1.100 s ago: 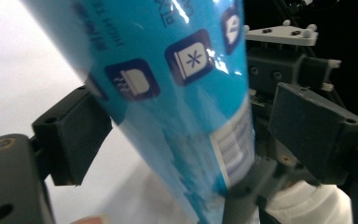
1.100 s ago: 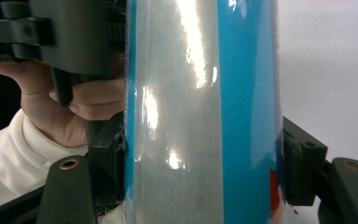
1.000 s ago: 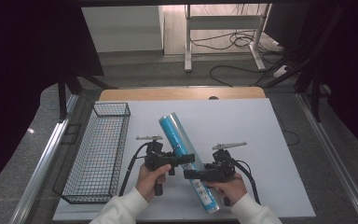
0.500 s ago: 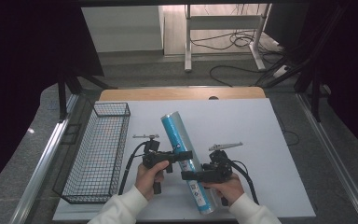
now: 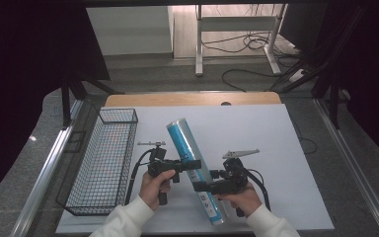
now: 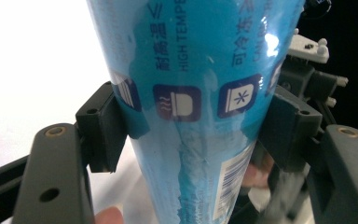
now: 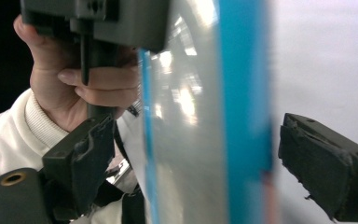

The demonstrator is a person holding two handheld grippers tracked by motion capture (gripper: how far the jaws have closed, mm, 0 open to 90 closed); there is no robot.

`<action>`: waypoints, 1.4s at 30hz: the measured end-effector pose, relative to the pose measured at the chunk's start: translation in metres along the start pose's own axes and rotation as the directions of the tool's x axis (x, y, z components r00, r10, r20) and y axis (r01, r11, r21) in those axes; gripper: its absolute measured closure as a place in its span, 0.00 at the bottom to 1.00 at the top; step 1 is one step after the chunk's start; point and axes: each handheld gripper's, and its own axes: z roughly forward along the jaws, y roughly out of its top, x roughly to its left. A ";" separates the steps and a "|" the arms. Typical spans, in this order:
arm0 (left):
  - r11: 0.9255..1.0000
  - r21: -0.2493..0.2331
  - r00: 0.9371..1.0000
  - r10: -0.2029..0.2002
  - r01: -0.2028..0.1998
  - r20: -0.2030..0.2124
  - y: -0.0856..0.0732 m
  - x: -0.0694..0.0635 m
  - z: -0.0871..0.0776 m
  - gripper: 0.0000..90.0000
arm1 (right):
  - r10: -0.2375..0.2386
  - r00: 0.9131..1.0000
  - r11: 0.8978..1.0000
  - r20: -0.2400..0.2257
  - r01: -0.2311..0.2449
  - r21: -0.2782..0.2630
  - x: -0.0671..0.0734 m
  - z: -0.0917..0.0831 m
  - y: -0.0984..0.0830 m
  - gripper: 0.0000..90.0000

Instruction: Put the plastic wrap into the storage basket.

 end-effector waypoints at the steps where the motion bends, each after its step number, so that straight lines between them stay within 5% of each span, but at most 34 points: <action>1: 1.000 -0.001 1.000 -0.002 0.002 0.000 0.000 -0.001 -0.002 0.35 | 0.002 1.000 1.000 0.007 -0.002 -0.005 -0.001 -0.003 0.001 0.12; 11: 1.000 -0.009 1.000 -0.002 0.002 0.003 0.004 -0.004 -0.017 0.36 | -0.018 0.999 0.996 0.050 0.022 -0.085 -0.010 -0.046 0.007 0.11; 18: 1.000 -0.009 0.999 0.017 -0.017 -0.038 0.005 -0.006 -0.027 0.36 | -0.024 0.990 0.996 0.137 0.036 -0.084 -0.022 -0.069 0.005 0.11; 28: 0.998 0.020 0.994 0.062 -0.060 -0.090 0.014 -0.022 -0.049 0.36 | -0.019 0.981 0.997 0.191 0.032 -0.065 -0.036 -0.082 -0.003 0.11; 42: 0.993 0.056 0.968 0.118 -0.108 -0.223 0.037 -0.045 -0.097 0.36 | 0.002 0.978 0.998 0.211 0.012 -0.066 -0.041 -0.092 -0.007 0.11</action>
